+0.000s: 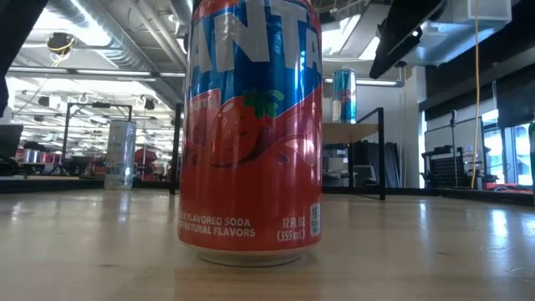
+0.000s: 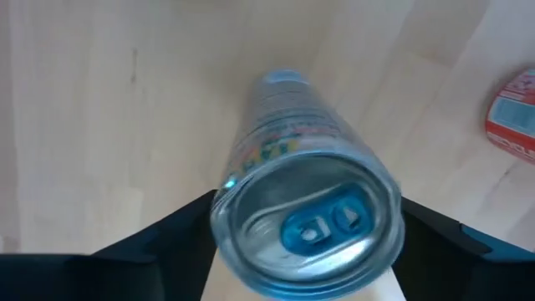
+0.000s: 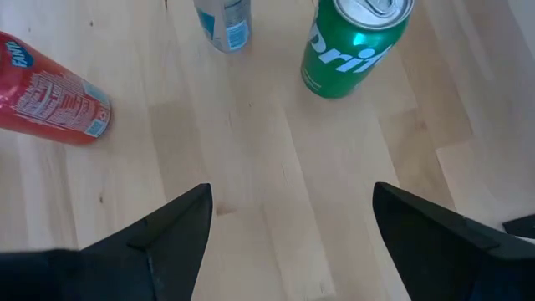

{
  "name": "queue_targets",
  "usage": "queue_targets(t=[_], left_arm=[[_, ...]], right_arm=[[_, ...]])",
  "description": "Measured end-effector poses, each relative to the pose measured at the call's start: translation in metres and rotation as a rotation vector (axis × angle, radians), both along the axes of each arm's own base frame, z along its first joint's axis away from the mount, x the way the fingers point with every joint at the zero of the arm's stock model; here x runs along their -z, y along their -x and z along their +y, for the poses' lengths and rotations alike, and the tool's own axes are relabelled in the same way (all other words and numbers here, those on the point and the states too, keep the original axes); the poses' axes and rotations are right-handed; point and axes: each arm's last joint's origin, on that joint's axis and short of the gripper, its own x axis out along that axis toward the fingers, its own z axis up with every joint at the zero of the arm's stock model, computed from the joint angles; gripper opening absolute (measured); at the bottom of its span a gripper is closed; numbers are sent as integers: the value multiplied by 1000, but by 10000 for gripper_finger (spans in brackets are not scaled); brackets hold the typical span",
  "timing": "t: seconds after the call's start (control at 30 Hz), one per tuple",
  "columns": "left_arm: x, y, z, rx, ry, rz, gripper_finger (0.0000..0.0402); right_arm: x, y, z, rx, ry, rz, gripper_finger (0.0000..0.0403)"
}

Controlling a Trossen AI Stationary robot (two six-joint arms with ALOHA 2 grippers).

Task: Place canned beverage on shelf
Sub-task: Put the blue soda can on the shelf aligned with the other blue soda can

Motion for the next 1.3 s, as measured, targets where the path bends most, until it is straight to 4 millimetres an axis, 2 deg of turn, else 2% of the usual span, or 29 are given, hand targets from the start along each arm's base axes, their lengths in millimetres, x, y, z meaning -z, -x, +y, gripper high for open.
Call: queue_targets(t=[0.1, 0.23, 0.43, 0.57, 0.73, 0.93, 1.1, 1.3], left_arm=[[-4, 1, -1, 8, 19, -5, 304], [-38, 15, -3, 47, -7, -80, 306], [-104, 61, -5, 104, -97, -282, 308], [-128, 101, -8, 126, -148, -402, 308], [-130, 158, -15, 149, -143, -531, 308], [-119, 211, -15, 57, -56, -654, 308], [-114, 236, -12, 20, -8, -708, 308], [-115, 246, -10, 19, -3, -736, 309]], right_arm=[[0, 0, 0, -1, 0, -1, 317], [-2, -3, 1, -2, -11, -42, 317], [-12, -21, 5, -18, -53, -240, 317], [-13, -43, 11, -46, -37, -398, 317], [4, -76, 18, -47, 9, -515, 317], [38, -112, 8, 36, -10, -554, 317], [61, -132, 3, 62, -12, -510, 317], [85, -144, 6, 56, -54, -459, 317]])
